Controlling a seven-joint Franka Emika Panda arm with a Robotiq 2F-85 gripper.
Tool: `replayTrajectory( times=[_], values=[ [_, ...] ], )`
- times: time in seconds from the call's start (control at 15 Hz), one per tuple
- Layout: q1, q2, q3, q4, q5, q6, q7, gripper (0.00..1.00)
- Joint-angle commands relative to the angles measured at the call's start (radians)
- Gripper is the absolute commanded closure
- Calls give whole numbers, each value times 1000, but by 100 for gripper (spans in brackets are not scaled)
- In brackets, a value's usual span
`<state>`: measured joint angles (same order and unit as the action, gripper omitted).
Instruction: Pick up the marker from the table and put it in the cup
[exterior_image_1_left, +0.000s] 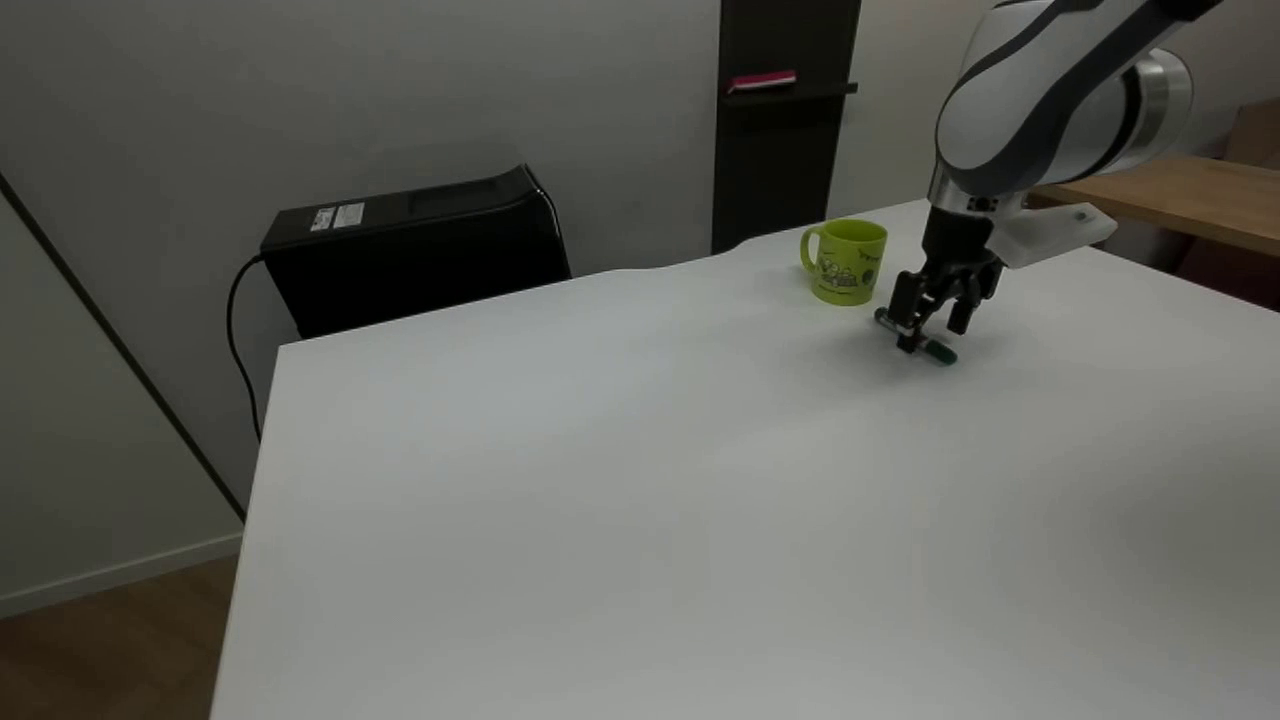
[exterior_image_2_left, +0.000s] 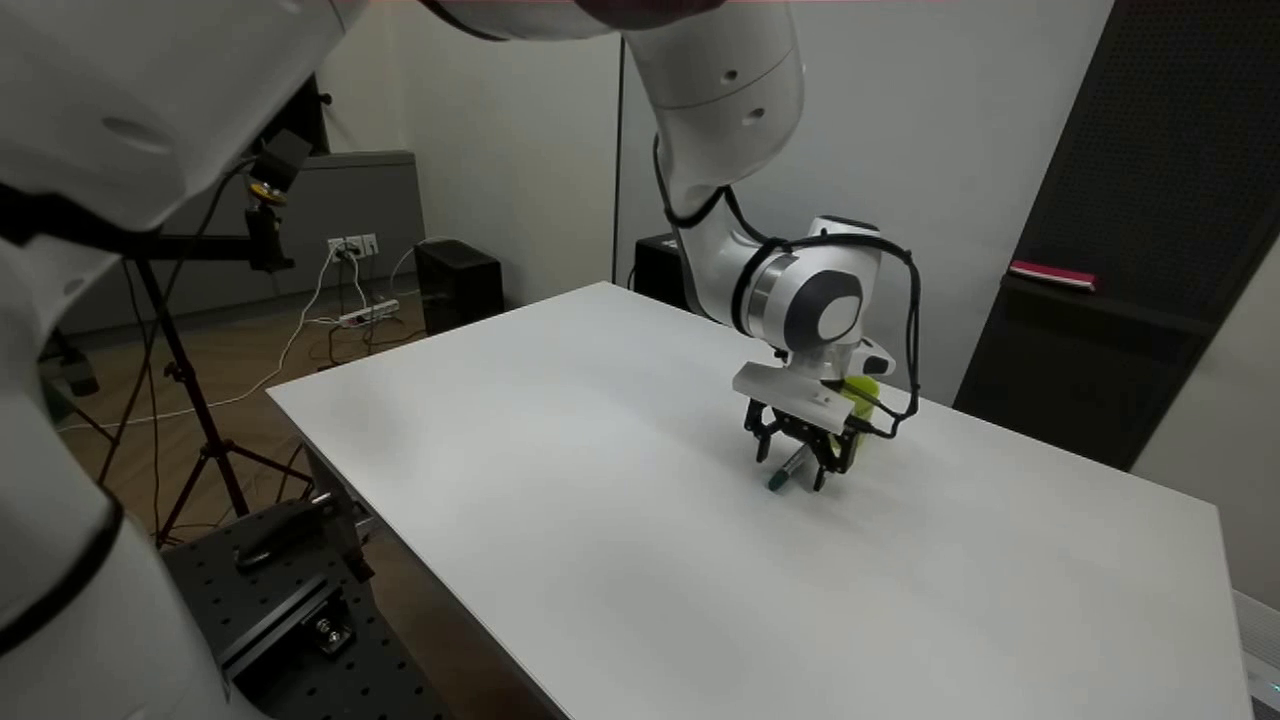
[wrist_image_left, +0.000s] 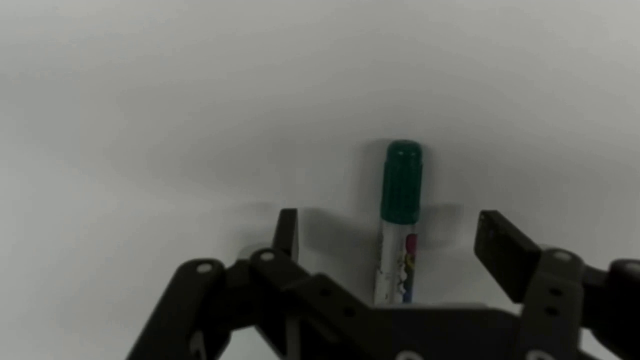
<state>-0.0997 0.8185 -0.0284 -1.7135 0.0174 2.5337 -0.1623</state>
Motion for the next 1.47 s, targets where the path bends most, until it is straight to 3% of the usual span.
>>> replayTrajectory(
  times=[0.0, 0.53, 1.4],
  values=[
    [26, 34, -27, 49, -23, -17, 71, 42],
    [63, 67, -72, 113, -50, -101, 155, 100],
    [10, 57, -79, 287, -19, -466, 184, 97]
  ],
)
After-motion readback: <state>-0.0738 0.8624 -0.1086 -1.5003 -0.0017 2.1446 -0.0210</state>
